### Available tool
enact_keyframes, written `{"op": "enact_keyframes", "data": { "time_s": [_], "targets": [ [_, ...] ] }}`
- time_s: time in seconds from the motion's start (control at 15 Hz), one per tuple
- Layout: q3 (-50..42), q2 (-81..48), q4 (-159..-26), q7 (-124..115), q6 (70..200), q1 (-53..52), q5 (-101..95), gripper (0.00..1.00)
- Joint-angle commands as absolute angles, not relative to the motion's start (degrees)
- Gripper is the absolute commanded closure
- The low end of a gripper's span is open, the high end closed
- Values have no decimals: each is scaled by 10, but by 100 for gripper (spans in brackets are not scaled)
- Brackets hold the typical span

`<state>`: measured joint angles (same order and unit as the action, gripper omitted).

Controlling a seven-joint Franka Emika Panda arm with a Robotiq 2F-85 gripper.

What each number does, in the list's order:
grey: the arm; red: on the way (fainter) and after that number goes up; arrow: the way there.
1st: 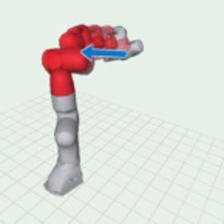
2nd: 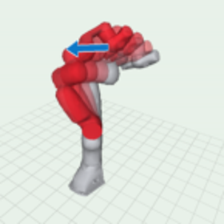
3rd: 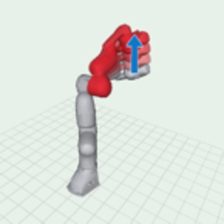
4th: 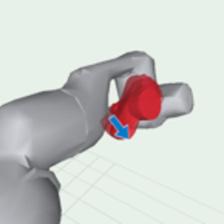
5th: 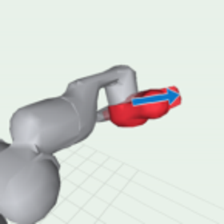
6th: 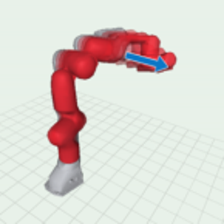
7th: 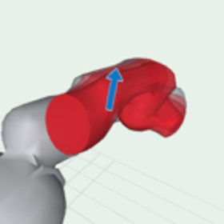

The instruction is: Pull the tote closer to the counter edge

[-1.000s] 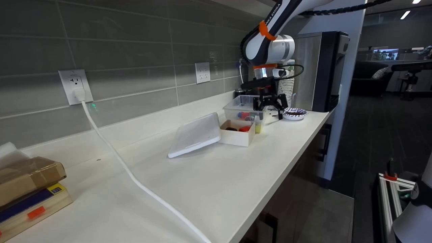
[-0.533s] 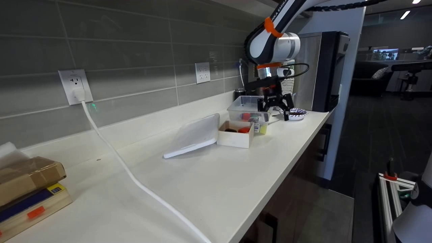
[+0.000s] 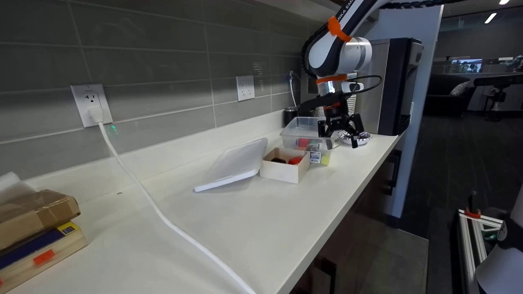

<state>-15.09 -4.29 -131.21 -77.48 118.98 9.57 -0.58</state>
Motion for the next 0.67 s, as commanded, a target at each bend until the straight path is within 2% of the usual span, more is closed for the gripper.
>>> {"op": "enact_keyframes", "data": {
  "time_s": [0.0,0.6],
  "targets": [
    [-146,-4,-1338,-803,1179,101,-28,0],
    [-124,102,-1332,-862,1199,113,-117,0]
  ]
}}
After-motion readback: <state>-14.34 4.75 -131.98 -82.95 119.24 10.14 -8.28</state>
